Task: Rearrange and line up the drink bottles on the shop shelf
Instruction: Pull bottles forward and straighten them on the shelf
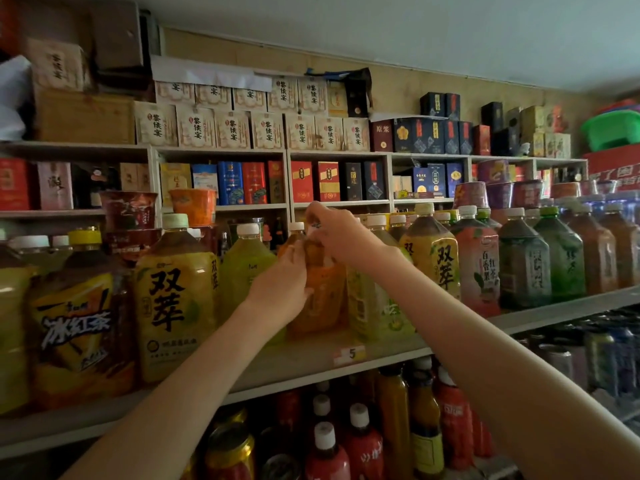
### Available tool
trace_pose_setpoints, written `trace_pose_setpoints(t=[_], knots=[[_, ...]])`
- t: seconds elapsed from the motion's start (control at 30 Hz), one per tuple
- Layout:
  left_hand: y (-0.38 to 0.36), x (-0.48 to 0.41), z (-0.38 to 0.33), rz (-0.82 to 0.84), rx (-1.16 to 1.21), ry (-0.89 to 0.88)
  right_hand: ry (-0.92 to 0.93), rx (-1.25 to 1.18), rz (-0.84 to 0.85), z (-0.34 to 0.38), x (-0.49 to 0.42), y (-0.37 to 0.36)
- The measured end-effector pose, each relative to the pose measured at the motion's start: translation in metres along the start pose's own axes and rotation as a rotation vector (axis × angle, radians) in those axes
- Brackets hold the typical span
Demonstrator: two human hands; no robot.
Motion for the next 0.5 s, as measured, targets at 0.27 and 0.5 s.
trace_pose_setpoints(t=[0.27, 0.5], knots=[[-0.018, -0.001, -0.011, 0.166, -0.023, 0.048, -0.104, -0.052, 0.098, -0.006, -0.033, -0.035], [-0.033, 0.006, -0.009, 0.282, -0.119, 0.006, -0.106, -0.034, 0.197, -0.012, -0.029, -0.066]])
Point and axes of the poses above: each hand's wrist, its own x-axis away from the middle knuckle, its own y-axis out of the back of the hand, z = x × y, the point moved 7 cm from there along -x, towards the middle knuckle, and after that the axes turned 11 degrees about z, right-handed, at the moved point
